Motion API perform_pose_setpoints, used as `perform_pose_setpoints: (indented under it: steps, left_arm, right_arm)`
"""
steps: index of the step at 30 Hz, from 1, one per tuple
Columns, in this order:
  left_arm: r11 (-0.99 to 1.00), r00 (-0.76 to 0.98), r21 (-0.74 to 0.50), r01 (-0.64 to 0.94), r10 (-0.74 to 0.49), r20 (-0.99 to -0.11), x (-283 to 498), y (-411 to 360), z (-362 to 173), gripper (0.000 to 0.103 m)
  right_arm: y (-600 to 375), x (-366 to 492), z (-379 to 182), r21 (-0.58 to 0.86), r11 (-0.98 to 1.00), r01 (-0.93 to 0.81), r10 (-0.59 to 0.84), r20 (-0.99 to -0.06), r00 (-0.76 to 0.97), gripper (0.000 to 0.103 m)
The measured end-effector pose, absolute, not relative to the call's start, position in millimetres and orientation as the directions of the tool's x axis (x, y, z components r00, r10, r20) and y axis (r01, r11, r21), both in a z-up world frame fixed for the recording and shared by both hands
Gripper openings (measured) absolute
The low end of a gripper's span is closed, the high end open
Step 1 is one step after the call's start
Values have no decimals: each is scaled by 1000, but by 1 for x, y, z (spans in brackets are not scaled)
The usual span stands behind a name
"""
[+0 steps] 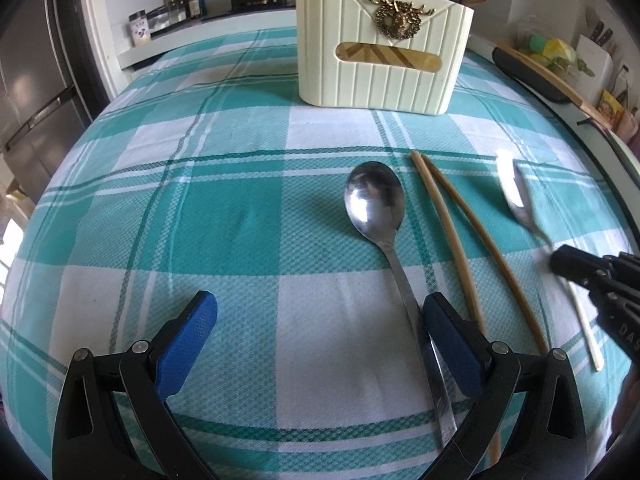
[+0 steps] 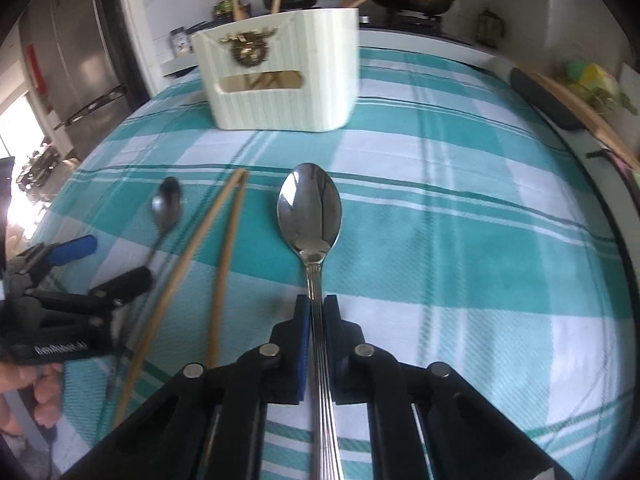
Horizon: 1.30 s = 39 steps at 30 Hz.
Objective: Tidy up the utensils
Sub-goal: 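Lower the right tool onto a metal spoon handle and close it, then grasp a second metal spoon with the left tool while the right tool regrips its spoon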
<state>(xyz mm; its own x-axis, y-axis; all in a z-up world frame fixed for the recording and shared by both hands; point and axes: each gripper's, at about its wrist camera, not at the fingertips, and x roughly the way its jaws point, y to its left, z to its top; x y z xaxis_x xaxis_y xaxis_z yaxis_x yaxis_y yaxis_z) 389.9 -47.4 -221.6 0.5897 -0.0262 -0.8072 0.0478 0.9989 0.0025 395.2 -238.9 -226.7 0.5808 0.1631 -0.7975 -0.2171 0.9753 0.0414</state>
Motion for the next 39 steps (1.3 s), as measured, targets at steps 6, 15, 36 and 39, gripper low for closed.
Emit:
perform_pose_setpoints:
  steps: [6, 15, 36, 39]
  left_arm:
    - [999, 584, 15, 51, -17, -811, 383, -32, -222, 103]
    - [998, 555, 23, 62, -16, -832, 370, -21, -221, 102]
    - [983, 532, 139, 117, 56, -845, 355, 2, -214, 102]
    - [986, 528, 94, 140, 6, -849, 362, 2, -211, 102]
  right_arm:
    - [-260, 387, -226, 3, 987, -159, 98, -796, 597, 6]
    - [-273, 375, -227, -16, 990, -139, 73, -788, 611, 8]
    - [-293, 364, -216, -24, 984, -178, 91, -788, 609, 58]
    - [-293, 373, -212, -17, 975, -223, 121, -799, 589, 58]
